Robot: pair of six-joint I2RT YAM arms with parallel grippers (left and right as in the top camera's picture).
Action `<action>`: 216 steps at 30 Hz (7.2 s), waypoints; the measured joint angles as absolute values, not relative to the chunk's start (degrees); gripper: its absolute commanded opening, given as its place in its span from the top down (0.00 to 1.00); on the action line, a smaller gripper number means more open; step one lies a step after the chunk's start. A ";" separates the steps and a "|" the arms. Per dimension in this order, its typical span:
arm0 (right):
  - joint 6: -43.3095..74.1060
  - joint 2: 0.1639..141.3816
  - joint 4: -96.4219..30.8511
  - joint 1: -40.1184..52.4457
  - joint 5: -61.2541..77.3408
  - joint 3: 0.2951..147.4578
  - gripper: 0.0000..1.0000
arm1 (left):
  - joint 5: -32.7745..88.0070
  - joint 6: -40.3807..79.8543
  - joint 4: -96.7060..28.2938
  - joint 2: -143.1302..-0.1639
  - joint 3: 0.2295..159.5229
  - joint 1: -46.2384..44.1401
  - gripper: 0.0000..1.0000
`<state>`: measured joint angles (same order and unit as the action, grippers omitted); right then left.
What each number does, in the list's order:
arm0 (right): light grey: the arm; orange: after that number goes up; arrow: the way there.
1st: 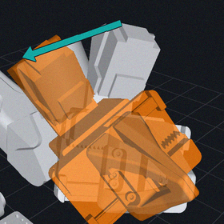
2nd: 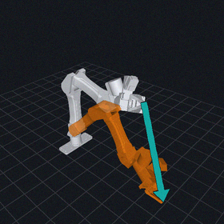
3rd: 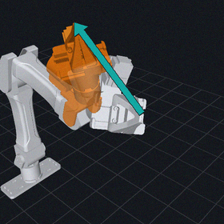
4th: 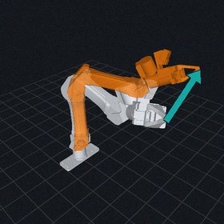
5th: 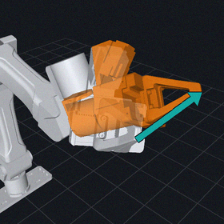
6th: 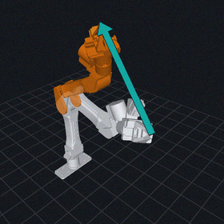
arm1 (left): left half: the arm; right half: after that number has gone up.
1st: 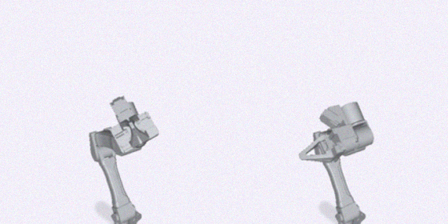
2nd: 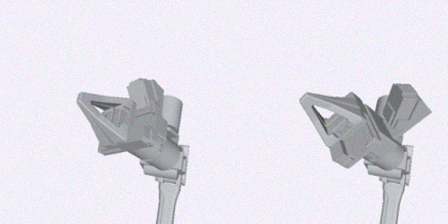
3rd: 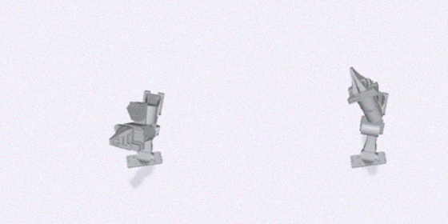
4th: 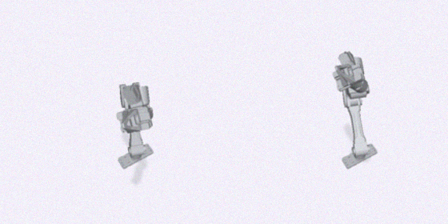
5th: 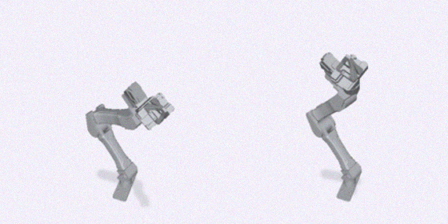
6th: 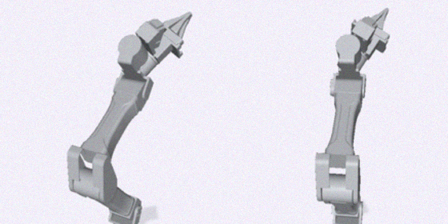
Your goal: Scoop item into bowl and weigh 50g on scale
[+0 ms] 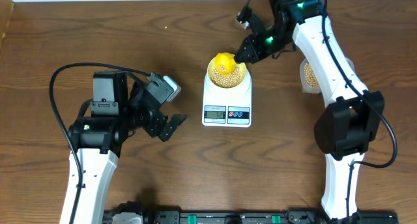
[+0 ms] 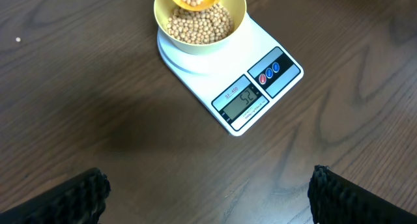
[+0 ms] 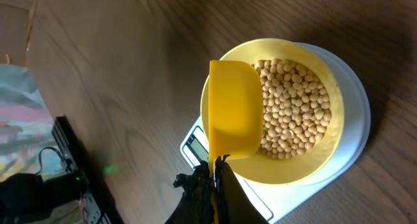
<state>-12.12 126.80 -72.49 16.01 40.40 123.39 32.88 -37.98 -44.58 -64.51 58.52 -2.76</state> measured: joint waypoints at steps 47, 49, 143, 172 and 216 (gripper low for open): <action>-14.81 116.51 -91.85 -14.28 29.78 123.81 0.99 | 32.88 -37.98 -44.58 -64.51 58.52 -2.76 0.00; -14.81 116.51 -91.77 -13.72 25.47 123.81 0.99 | 32.91 -37.98 -44.58 -64.51 58.52 -2.76 0.01; -7.92 122.48 -67.02 23.94 17.74 122.87 0.99 | 32.88 -37.98 -44.64 -64.51 58.52 -2.76 0.01; -7.86 127.33 -68.90 26.13 12.21 122.80 0.99 | 32.91 -37.95 -44.66 -64.51 58.52 -2.76 0.00; -4.34 128.97 -69.19 26.37 15.03 122.83 0.99 | 32.91 -37.98 -44.66 -64.51 58.52 -2.76 0.00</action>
